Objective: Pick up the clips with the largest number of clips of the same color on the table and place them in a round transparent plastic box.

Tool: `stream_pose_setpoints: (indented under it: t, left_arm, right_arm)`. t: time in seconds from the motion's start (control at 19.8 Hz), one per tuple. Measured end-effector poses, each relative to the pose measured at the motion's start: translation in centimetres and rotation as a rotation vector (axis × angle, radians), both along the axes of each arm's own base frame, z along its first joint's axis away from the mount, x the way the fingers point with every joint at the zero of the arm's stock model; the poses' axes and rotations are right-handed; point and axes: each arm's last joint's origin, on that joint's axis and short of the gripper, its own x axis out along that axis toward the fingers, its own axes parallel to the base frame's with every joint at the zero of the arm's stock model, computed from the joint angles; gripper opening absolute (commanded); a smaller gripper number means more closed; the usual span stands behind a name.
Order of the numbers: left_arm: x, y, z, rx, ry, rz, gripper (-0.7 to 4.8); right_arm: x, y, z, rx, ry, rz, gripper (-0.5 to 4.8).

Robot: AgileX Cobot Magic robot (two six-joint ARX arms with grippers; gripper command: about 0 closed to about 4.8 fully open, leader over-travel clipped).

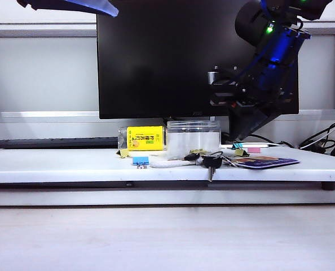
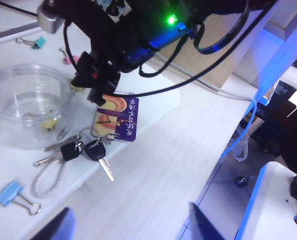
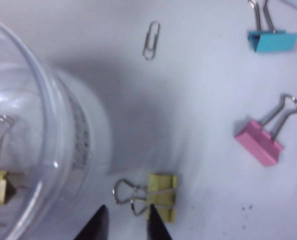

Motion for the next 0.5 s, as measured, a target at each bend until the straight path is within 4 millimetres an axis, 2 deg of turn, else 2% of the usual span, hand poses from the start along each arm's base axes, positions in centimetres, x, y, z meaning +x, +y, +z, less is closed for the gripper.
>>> stream_pose_setpoints:
  t: [0.2,0.35,0.4,0.5]
  left_arm:
    - [0.0,0.0,0.0,0.001,0.001,0.000,3.05]
    - [0.0,0.0,0.0,0.004,0.004,0.000,3.05]
    - [0.0,0.0,-0.1,0.006,0.007,0.001,3.05]
    - [0.0,0.0,-0.1,0.007,0.008,0.001,3.05]
  right_arm:
    - [0.3,0.1,-0.7,-0.004,0.013,-0.002,1.02]
    - [0.5,0.2,-1.2,-0.011,0.025,-0.010,0.14]
    - [0.5,0.1,-1.2,-0.017,0.023,-0.014,-0.02]
    - [0.6,0.2,-1.2,-0.020,0.014,-0.021,-0.01]
